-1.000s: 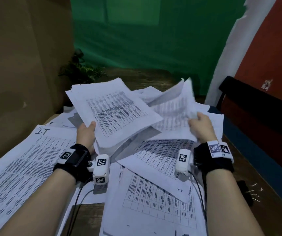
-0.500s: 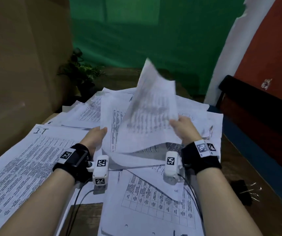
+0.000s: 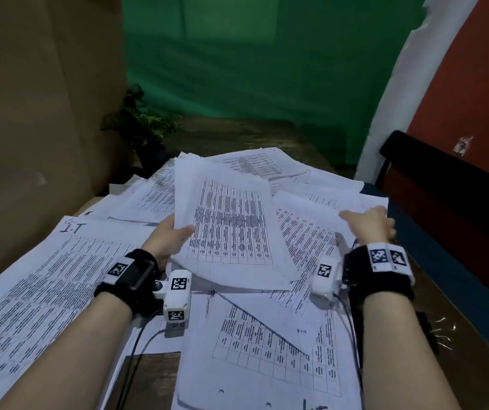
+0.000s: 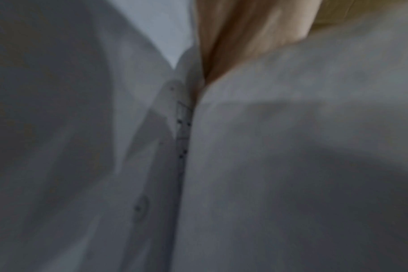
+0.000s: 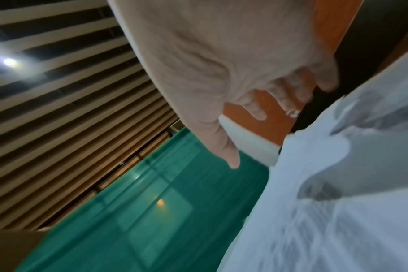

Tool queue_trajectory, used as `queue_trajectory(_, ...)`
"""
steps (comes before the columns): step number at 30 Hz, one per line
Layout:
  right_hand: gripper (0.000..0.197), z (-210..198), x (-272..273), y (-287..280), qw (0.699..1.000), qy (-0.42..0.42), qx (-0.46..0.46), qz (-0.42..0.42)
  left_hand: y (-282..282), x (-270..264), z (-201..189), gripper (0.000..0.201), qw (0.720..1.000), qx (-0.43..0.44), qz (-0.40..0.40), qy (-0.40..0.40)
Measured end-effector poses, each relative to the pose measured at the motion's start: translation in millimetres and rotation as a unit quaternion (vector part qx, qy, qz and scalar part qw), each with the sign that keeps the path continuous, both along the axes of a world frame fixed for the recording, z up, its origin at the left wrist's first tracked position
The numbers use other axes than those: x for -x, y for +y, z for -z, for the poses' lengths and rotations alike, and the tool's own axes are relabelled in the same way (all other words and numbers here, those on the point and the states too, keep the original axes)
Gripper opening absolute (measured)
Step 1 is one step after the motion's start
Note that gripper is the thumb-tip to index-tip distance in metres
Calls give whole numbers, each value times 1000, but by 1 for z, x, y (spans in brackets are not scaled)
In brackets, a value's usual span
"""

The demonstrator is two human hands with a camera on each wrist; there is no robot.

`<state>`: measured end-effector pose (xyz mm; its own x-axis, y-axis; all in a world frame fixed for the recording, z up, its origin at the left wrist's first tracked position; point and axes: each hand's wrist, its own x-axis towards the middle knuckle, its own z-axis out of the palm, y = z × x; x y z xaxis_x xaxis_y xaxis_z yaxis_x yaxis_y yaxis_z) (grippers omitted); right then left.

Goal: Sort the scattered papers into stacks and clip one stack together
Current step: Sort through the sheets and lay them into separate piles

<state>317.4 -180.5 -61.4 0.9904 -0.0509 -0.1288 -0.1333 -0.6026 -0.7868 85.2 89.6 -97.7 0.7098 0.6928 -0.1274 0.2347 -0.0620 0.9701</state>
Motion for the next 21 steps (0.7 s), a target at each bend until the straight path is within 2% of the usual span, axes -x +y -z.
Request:
queue_trajectory(1,81,5,-8,-6,999,32,-35,-18,0,0,0,36,1000,3,3,-3)
queue_trajectory(2,67,12,-14,-10,995,52,-69,-39,-1,0,0,33,1000,6,6,-6)
queue_trajectory(4,29,12,-11,-11,988,65,-108,-93,-1,0,0,27,999,25,15,-19)
queue_trajectory(6,21,5,0,-7,975,97,-130,-152,-4,1,-2,27,998,52,16,-33)
queue_trajectory(8,24,5,2,-7,974,97,-68,-193,-4,2,-2,25,998,56,12,-30)
queue_trajectory(9,26,6,0,-9,977,86,-32,-194,-4,2,-2,22,998,52,10,-25)
queue_trajectory(10,26,6,-2,-11,978,71,-35,-192,-5,1,-3,21,999,49,8,-22)
queue_trajectory(12,21,1,-3,-13,976,14,-130,-175,-3,0,-2,26,999,50,3,-17)
queue_trajectory(13,16,-4,-2,-12,968,-48,-189,-155,-4,0,-2,27,998,55,-1,-16)
queue_trajectory(14,12,-8,-1,-10,953,-108,-251,-131,-3,1,-2,26,998,56,-9,-21)
queue_trajectory(15,10,-11,1,-8,936,-128,-305,-118,-4,1,-4,23,998,52,-20,-28)
queue_trajectory(16,13,-10,2,-5,933,-110,-321,-117,-5,2,-5,21,998,47,-25,-35)
queue_trajectory(17,24,-5,1,-3,945,-62,-289,-138,-5,2,-6,22,998,41,-31,-39)
queue_trajectory(18,36,1,3,0,958,5,-220,-182,-4,1,-6,24,998,35,-29,-33)
queue_trajectory(19,43,7,5,4,957,69,-167,-227,-5,2,-6,26,999,32,-27,-26)
queue_trajectory(21,40,13,12,11,936,164,-155,-270,-4,4,-5,28,999,45,-22,-17)
